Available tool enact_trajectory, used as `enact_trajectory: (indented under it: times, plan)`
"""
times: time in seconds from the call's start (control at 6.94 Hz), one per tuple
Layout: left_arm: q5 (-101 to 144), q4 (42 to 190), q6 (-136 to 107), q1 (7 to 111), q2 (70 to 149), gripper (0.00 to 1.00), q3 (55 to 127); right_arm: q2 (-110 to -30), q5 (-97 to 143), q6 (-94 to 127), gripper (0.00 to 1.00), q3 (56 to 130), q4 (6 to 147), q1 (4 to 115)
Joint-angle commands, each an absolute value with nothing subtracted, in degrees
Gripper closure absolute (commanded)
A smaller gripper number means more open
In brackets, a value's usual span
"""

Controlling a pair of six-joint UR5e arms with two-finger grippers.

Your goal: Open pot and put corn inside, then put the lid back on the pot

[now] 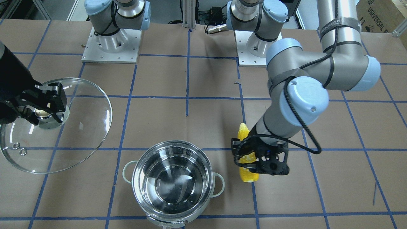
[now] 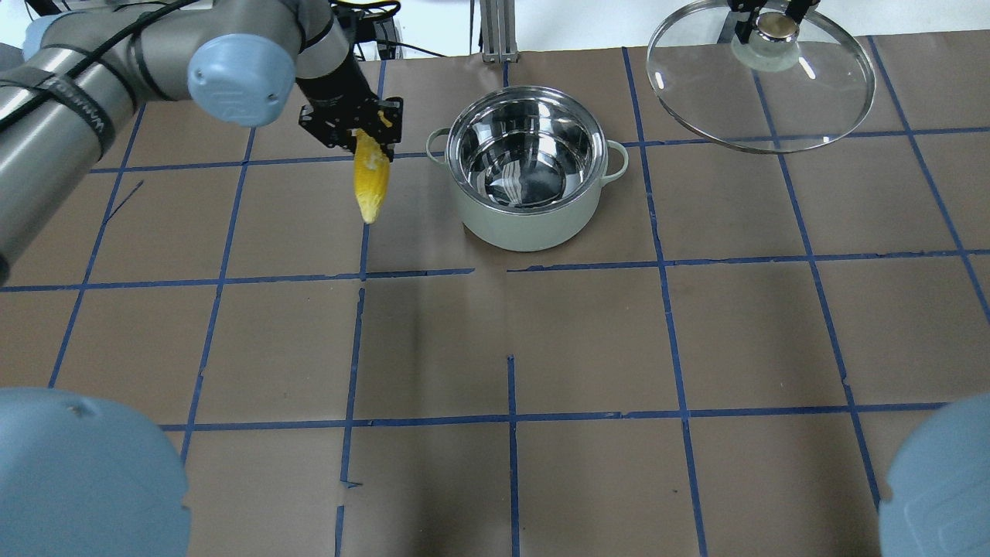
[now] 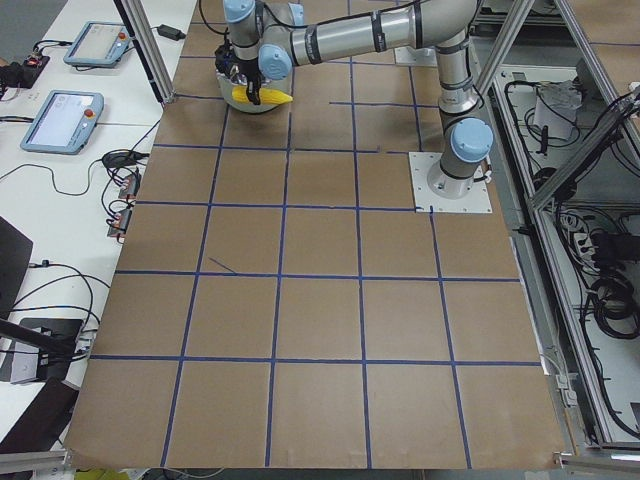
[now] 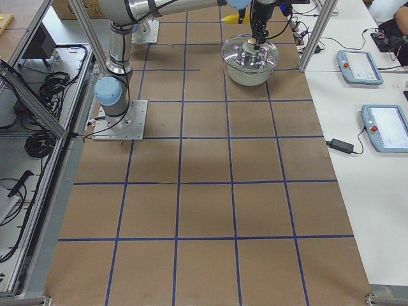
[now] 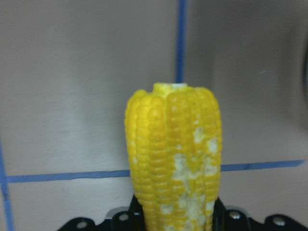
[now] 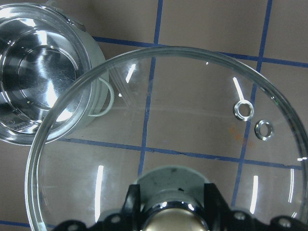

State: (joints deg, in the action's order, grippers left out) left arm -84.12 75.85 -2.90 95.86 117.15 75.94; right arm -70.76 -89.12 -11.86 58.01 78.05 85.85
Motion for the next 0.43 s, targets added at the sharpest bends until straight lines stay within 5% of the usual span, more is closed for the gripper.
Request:
enact_trajectory:
  times: [0.0,0.29]
  plan:
    - [-84.2,75.7,-9.6,103.9,125.3,0.82,64.8,-70.8,-89.1,-11.8,0.86,58.0,78.0,85.9]
    - [-83.7,72.1,-10.3,105.9,129.5,0.81,60.1,-70.8,-89.1,-11.7,0.86,58.0,78.0,85.9]
